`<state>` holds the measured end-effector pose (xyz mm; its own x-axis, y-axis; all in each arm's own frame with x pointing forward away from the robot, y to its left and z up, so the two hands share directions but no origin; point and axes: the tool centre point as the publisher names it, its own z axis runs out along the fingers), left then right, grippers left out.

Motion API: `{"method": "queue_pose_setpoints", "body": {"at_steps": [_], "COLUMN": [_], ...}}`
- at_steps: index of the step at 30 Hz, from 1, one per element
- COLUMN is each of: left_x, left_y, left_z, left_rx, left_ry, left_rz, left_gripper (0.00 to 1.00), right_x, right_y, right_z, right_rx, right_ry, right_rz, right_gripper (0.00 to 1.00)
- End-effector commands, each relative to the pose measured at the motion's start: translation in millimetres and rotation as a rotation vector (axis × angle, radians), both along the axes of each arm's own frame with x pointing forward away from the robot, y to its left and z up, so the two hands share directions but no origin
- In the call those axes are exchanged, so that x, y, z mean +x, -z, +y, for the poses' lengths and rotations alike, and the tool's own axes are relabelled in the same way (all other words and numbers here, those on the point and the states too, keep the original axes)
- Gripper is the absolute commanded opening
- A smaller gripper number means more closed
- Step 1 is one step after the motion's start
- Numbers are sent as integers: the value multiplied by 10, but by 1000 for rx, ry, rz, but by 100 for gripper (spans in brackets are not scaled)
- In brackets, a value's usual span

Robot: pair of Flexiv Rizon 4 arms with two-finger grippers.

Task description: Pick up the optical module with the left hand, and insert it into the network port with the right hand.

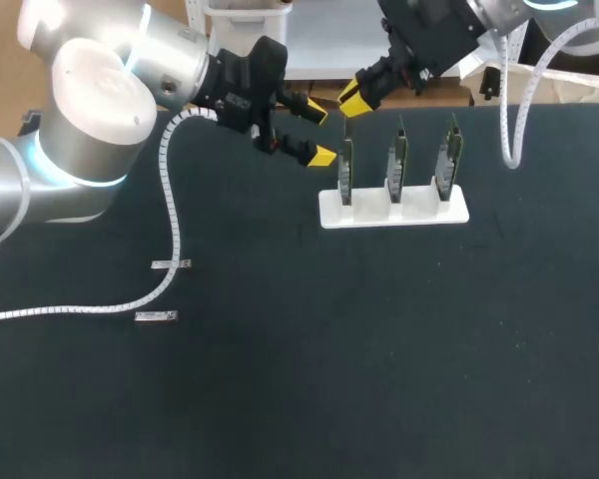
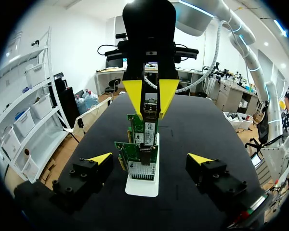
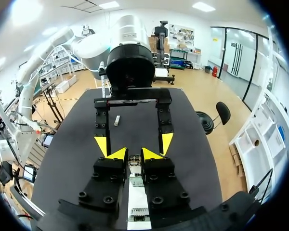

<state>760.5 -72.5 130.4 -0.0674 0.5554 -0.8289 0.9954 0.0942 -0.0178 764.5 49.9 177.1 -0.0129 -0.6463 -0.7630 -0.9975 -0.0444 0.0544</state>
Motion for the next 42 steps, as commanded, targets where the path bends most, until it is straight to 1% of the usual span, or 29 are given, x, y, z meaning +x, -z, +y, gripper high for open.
{"method": "queue_pose_setpoints", "body": {"at_steps": [1,11,25,42], "left_x": [16,16,16,16], "left_y": [-5,-5,-5,-5], "left_z": [-10,-10,-10,-10], "left_rx": [5,5,5,5], "left_ry": [1,1,1,1], "left_rz": [3,3,3,3], "left_gripper": [100,100,100,100], "right_x": [-3,33,22,78], "right_y": [7,3,31,19], "right_z": [0,-14,-27,6], "right_rx": [2,1,1,20], "right_ry": [-3,-13,-30,-26], "right_rz": [-3,-23,-22,-35], "right_gripper": [0,0,0,0]}}
